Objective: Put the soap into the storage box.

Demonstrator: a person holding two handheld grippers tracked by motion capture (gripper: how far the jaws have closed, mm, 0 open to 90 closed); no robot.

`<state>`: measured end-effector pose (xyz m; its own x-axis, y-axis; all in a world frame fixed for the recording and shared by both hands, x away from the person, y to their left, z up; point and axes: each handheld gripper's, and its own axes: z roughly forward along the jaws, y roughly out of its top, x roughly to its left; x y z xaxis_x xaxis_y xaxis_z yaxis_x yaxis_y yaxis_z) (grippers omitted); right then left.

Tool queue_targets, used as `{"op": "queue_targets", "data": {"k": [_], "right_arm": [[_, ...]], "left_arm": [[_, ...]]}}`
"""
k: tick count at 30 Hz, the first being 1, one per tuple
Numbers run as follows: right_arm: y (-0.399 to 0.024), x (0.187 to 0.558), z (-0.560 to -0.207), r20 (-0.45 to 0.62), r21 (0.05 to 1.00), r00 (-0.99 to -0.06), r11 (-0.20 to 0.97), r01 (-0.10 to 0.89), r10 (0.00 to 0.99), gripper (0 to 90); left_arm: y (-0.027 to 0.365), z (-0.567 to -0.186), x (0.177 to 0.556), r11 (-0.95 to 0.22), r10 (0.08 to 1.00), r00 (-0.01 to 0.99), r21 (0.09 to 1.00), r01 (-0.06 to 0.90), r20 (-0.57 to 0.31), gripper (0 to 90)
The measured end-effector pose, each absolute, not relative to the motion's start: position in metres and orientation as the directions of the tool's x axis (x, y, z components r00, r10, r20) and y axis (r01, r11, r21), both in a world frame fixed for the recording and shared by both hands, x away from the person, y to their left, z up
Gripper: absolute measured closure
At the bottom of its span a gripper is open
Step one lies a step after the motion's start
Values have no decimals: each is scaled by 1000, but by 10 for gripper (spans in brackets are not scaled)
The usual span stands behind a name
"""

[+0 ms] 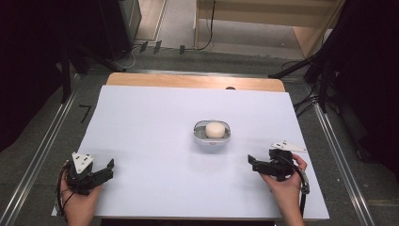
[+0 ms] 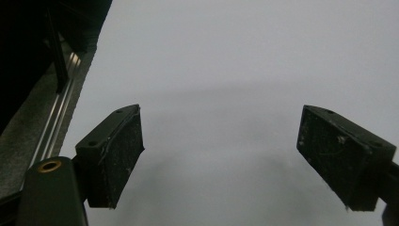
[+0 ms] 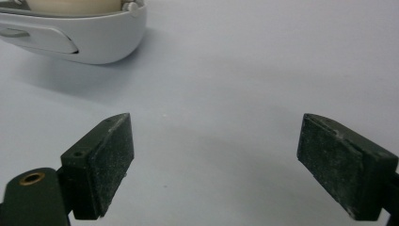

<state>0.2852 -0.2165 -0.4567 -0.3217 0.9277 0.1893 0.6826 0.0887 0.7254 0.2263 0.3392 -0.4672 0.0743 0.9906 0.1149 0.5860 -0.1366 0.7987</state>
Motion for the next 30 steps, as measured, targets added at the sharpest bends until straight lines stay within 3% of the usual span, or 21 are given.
{"op": "queue_targets", "data": {"k": [30], "right_arm": [[-323,248,-479,144,743,-178,13,670,973,106]], "left_arm": [[339,-467,226,-129,992,68,804,581,110,160]]}}
